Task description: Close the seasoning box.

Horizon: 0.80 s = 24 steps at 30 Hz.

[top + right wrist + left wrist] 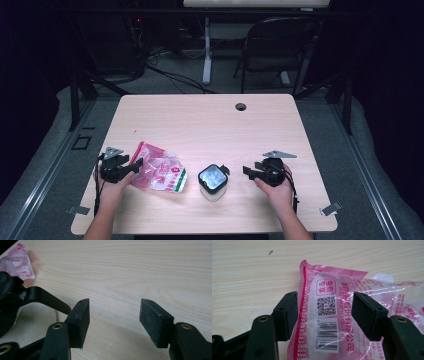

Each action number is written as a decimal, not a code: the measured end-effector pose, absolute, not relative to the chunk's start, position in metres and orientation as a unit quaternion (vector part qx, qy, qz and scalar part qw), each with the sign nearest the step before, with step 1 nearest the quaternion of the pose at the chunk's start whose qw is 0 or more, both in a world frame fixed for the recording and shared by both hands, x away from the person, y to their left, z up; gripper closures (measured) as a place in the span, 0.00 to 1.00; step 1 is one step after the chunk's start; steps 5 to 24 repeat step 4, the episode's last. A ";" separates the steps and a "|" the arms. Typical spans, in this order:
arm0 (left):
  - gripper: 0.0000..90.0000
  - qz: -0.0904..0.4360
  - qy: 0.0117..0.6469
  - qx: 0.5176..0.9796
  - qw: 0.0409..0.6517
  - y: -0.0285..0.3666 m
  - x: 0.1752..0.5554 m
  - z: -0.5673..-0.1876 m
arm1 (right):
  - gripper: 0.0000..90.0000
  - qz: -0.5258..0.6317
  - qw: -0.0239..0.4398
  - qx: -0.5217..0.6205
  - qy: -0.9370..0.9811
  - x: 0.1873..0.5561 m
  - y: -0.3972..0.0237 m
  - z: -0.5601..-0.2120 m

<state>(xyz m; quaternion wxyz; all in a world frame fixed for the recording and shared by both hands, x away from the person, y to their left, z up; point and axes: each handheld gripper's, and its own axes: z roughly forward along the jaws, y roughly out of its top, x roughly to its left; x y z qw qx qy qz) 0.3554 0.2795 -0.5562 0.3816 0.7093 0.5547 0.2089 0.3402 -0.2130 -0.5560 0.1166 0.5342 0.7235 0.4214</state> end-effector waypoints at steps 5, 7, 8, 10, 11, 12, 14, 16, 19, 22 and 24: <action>0.42 0.209 0.558 0.706 0.383 0.282 0.355 -0.556 | 0.46 0.429 0.117 0.545 0.711 0.342 -0.217 -0.556; 0.42 0.209 0.558 0.706 0.383 0.282 0.355 -0.556 | 0.46 0.429 0.117 0.545 0.711 0.342 -0.217 -0.556; 0.42 0.209 0.558 0.706 0.383 0.282 0.355 -0.556 | 0.46 0.429 0.117 0.545 0.711 0.342 -0.217 -0.556; 0.42 0.209 0.558 0.706 0.383 0.282 0.355 -0.556 | 0.46 0.429 0.117 0.545 0.711 0.342 -0.217 -0.556; 0.42 0.209 0.558 0.706 0.383 0.282 0.355 -0.556 | 0.46 0.429 0.117 0.545 0.711 0.342 -0.217 -0.556; 0.42 0.209 0.558 0.706 0.383 0.282 0.355 -0.556 | 0.46 0.429 0.117 0.545 0.711 0.342 -0.217 -0.556; 0.42 0.209 0.558 0.706 0.383 0.282 0.355 -0.556 | 0.46 0.429 0.117 0.545 0.711 0.342 -0.217 -0.556; 0.42 0.209 0.558 0.706 0.383 0.282 0.355 -0.556 | 0.46 0.429 0.117 0.545 0.711 0.342 -0.217 -0.556; 0.42 0.209 0.558 0.706 0.383 0.282 0.355 -0.556 | 0.46 0.429 0.117 0.545 0.711 0.342 -0.217 -0.556; 0.42 0.209 0.558 0.706 0.383 0.282 0.355 -0.556 | 0.46 0.429 0.117 0.545 0.711 0.342 -0.217 -0.556; 0.42 0.209 0.558 0.706 0.383 0.282 0.355 -0.556 | 0.46 0.429 0.117 0.545 0.711 0.342 -0.217 -0.556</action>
